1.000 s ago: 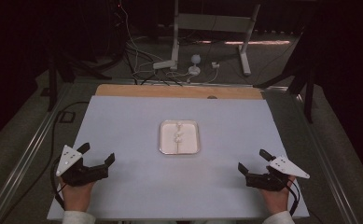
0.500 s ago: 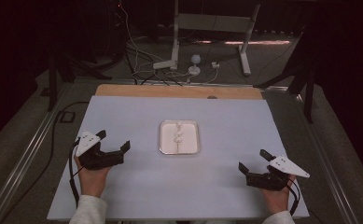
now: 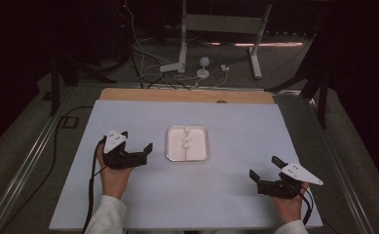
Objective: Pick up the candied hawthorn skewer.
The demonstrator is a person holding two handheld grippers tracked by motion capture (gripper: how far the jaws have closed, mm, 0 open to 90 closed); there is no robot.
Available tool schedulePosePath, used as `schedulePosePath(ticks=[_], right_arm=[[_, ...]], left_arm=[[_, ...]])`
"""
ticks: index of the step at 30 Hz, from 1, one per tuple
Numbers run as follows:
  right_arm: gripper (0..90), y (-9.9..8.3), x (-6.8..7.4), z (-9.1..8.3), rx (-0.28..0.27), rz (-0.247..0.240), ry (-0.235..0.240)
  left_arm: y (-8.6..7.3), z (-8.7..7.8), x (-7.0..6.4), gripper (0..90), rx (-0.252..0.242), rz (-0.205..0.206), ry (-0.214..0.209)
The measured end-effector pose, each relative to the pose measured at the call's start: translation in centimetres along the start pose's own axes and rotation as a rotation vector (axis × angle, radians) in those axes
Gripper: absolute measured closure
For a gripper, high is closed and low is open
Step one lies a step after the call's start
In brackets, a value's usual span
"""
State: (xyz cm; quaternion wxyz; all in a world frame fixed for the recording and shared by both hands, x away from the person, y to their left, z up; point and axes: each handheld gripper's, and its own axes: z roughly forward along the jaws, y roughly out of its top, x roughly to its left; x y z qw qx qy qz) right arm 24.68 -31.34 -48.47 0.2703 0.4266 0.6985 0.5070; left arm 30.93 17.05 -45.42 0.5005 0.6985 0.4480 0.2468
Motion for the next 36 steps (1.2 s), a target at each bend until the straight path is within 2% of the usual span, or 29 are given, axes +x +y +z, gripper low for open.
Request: schedulePosePath(ticks=[18, 36], right_arm=[[0.0, 0.0, -0.2, 0.0, 0.008, -0.005, -0.004], [0.0, -0.1, 0.0, 0.2, 0.017, -0.015, 0.0]], left_arm=[[0.1, 5.0, -3.1, 0.4, 0.072, 0.044, -0.036], [-0.9, 8.8, -5.2, 0.4, 0.156, 0.041, -0.056]])
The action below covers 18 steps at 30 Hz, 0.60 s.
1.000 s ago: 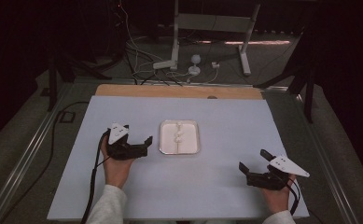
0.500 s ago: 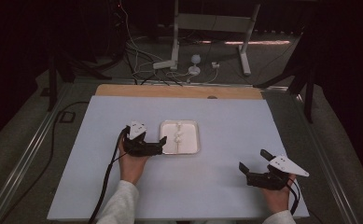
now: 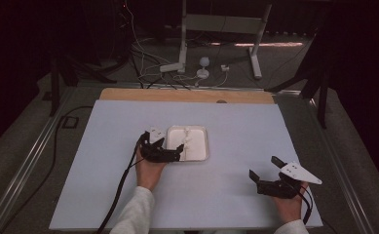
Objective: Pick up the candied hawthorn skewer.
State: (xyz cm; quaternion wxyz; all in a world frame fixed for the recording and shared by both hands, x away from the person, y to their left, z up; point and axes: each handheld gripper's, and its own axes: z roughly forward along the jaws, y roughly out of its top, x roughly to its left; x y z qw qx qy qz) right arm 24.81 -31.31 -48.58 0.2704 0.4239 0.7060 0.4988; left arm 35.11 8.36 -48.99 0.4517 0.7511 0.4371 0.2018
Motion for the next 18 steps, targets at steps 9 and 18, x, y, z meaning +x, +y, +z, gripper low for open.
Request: schedulePosePath(ticks=[9, 18], right_arm=[[0.0, 0.0, 0.1, 0.1, 0.006, -0.005, 0.003], [0.0, 0.0, 0.1, 0.1, 0.009, -0.005, 0.004]], left_arm=[[-0.3, 1.7, -1.0, 2.6, 0.073, -0.018, -0.011], [-0.3, 3.2, -2.5, 11.3, 0.18, -0.008, 0.002]])
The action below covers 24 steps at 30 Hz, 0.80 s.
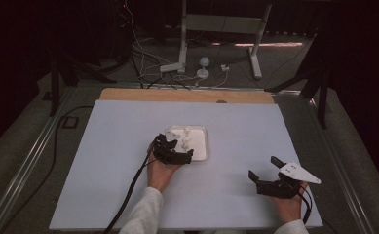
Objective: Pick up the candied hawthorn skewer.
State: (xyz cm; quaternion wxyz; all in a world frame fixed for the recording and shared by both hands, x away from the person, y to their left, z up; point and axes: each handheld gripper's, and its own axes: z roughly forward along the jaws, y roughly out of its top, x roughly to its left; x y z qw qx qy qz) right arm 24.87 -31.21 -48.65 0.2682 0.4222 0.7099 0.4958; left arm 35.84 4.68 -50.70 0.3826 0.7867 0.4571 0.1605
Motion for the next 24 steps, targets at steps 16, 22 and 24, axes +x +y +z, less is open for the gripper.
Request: schedulePosePath(ticks=[16, 22, 24], right_arm=[[0.0, 0.0, 0.0, 0.0, 0.006, -0.002, 0.003], [0.0, -0.1, 0.0, 0.1, 0.01, -0.005, 0.008], [0.0, -0.1, 0.0, 0.1, 0.01, -0.004, 0.009]], left_arm=[[-0.4, 0.1, 0.6, 80.0, 0.164, -0.002, -0.001], [-0.4, 0.0, 0.9, 89.3, 0.166, -0.039, 0.003], [-0.4, 0.0, 1.0, 89.4, 0.166, -0.04, -0.003]])
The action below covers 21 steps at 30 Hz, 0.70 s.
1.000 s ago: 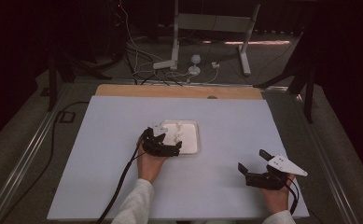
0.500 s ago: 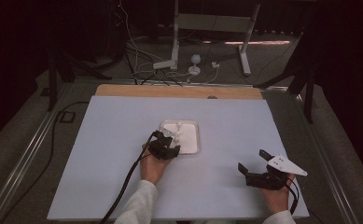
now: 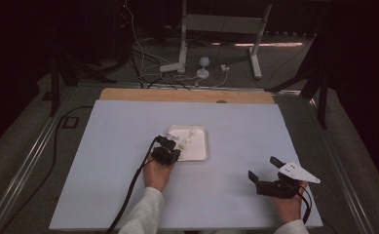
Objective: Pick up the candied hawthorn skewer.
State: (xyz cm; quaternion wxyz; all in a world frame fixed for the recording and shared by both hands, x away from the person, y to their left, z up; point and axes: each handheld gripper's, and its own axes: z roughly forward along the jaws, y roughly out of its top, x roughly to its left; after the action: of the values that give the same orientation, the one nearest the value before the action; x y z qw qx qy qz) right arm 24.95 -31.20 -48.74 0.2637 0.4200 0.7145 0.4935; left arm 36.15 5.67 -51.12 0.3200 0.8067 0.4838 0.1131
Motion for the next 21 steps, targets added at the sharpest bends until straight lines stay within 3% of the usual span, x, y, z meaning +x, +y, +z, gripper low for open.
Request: schedulePosePath(ticks=[5, 10, 21], right_arm=[[0.0, 0.0, 0.0, 0.0, 0.0, 0.002, 0.0], [0.0, 0.0, 0.0, 0.0, 0.002, 0.003, 0.0], [0.0, 0.0, -0.2, -0.1, 0.001, 0.007, -0.007]], left_arm=[[-0.2, -0.6, 0.5, 89.8, -0.02, -0.023, -0.018], [-0.2, -1.5, 0.8, 89.9, -0.038, -0.018, -0.021], [-1.0, -4.0, 1.7, 89.8, -0.143, 0.0, -0.047]])
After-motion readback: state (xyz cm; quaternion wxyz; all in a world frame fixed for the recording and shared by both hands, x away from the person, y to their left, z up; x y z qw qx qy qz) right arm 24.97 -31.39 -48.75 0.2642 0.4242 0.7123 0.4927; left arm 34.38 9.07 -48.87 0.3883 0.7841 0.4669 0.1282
